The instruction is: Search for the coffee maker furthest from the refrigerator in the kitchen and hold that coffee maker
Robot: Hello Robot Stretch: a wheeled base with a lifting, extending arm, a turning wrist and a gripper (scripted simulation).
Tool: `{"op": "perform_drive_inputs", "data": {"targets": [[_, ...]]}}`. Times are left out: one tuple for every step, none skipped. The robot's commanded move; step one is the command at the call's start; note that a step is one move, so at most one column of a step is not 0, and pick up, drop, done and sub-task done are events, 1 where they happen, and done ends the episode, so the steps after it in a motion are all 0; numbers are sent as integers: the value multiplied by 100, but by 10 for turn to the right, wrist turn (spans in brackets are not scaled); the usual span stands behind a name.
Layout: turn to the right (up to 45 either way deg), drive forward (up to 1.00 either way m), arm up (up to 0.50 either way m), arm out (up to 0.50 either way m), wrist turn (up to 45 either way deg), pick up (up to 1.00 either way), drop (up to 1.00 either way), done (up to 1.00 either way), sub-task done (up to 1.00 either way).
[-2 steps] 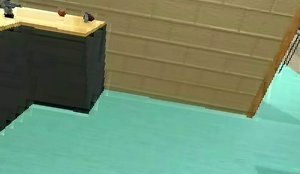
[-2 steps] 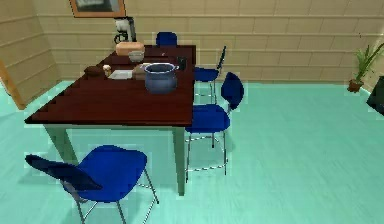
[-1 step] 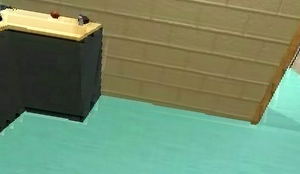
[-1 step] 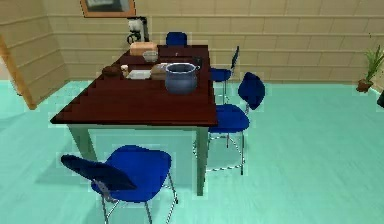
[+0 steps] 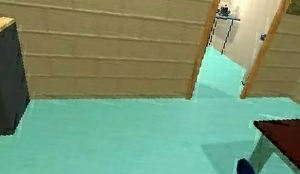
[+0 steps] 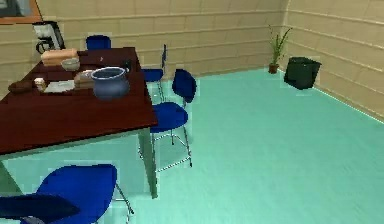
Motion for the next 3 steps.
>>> {"op": "perform_drive_inputs", "data": {"targets": [[0, 65, 0, 0, 0, 0, 0, 0, 0], [300, 0, 0, 0, 0, 0, 0, 0, 0], [0, 80, 0, 0, 0, 0, 0, 0, 0]]}}
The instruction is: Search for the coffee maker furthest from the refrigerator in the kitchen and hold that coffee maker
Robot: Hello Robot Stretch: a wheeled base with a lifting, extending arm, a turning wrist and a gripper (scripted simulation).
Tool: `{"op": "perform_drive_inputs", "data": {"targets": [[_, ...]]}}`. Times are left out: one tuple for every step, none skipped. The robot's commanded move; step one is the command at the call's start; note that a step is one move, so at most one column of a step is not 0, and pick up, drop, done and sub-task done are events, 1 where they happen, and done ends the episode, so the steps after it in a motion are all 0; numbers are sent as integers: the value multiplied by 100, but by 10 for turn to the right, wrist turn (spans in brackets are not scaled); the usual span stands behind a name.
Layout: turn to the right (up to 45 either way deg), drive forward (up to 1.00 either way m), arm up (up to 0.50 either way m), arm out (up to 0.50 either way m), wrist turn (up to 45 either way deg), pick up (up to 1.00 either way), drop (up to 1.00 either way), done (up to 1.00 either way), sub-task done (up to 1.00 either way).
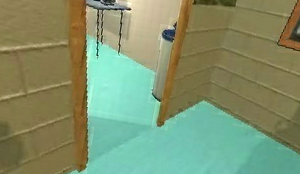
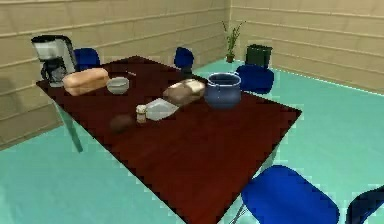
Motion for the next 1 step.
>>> {"op": "perform_drive_inputs", "data": {"targets": [[420, 0, 0, 0, 0, 0, 0, 0, 0]]}}
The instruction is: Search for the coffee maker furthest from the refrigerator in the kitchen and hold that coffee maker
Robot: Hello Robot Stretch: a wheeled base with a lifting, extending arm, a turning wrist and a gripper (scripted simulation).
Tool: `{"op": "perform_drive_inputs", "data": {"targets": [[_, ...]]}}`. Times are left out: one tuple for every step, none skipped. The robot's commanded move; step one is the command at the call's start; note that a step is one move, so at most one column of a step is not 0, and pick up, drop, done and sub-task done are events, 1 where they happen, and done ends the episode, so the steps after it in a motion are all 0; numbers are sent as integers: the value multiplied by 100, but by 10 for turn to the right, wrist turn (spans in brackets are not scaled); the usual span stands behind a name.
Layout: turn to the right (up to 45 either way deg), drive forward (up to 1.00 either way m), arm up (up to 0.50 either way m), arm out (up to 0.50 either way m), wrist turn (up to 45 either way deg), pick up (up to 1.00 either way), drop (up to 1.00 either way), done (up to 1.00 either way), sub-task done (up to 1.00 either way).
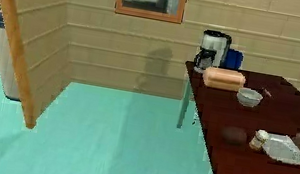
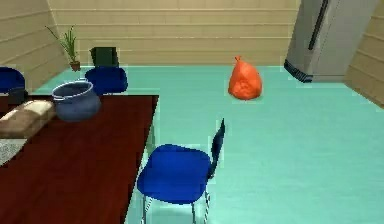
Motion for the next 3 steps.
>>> {"op": "perform_drive_inputs", "data": {"targets": [[0, 100, 0, 0, 0, 0, 0, 0, 0], [0, 100, 0, 0, 0, 0, 0, 0, 0], [0, 10, 0, 0, 0, 0, 0, 0, 0]]}}
